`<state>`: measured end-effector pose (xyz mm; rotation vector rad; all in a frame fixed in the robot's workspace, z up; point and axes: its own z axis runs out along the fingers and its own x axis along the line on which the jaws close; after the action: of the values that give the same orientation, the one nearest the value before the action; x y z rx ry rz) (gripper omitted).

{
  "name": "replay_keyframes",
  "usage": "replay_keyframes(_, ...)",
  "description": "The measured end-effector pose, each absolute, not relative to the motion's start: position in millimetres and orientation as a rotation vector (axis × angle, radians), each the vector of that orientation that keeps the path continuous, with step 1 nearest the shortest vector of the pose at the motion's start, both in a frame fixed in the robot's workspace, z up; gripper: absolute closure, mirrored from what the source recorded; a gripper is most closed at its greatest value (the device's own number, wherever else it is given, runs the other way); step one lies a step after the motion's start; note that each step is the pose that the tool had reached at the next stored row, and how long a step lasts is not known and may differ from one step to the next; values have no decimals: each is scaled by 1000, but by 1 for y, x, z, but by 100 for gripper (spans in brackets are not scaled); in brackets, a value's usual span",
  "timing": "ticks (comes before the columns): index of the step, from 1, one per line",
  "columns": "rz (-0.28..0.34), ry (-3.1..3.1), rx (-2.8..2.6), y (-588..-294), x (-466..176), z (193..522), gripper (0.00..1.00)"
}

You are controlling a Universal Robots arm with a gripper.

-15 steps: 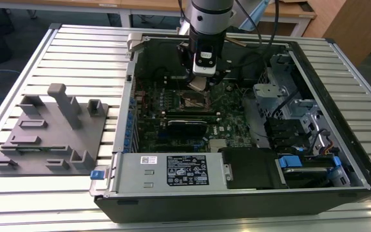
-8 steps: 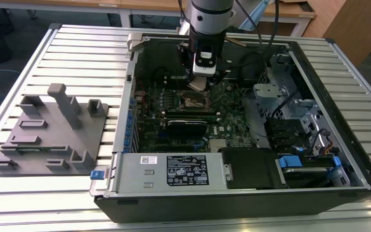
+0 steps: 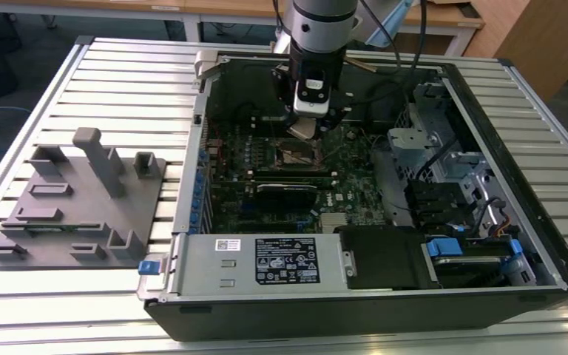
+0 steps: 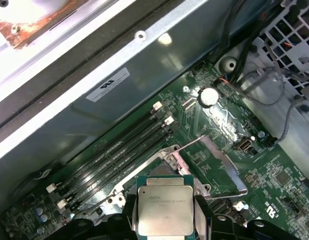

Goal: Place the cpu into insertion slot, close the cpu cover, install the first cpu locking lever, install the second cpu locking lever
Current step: 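Place the cpu into insertion slot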

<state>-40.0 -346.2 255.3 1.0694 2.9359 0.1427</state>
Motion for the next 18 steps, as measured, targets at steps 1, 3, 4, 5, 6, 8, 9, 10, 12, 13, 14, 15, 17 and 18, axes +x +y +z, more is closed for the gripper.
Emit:
replay_keyframes(1,143,2929,1087,-346,-40,255,46)
replay_keyframes(3,142,2912,1129,-346,-40,255,46)
replay_keyframes(4,142,2902,1150,-346,-40,255,46)
replay_keyframes(5,142,2892,1173,-346,-40,255,46)
replay_keyframes(6,141,2882,1197,-346,-40,255,46)
replay_keyframes(8,141,2863,1238,-346,-40,254,46)
replay_keyframes(9,141,2854,1257,-346,-40,254,46)
replay_keyframes(10,141,2847,1272,-346,-40,254,46)
replay_keyframes(12,140,2841,1285,-346,-40,254,46)
replay_keyframes(13,140,2841,1285,-346,-40,254,46)
replay_keyframes(14,140,2840,1286,-346,-40,254,46)
replay_keyframes(15,140,2840,1287,-346,-40,254,46)
replay_keyframes(17,140,2840,1287,-346,-40,254,46)
replay_keyframes(18,140,2840,1287,-346,-40,254,46)
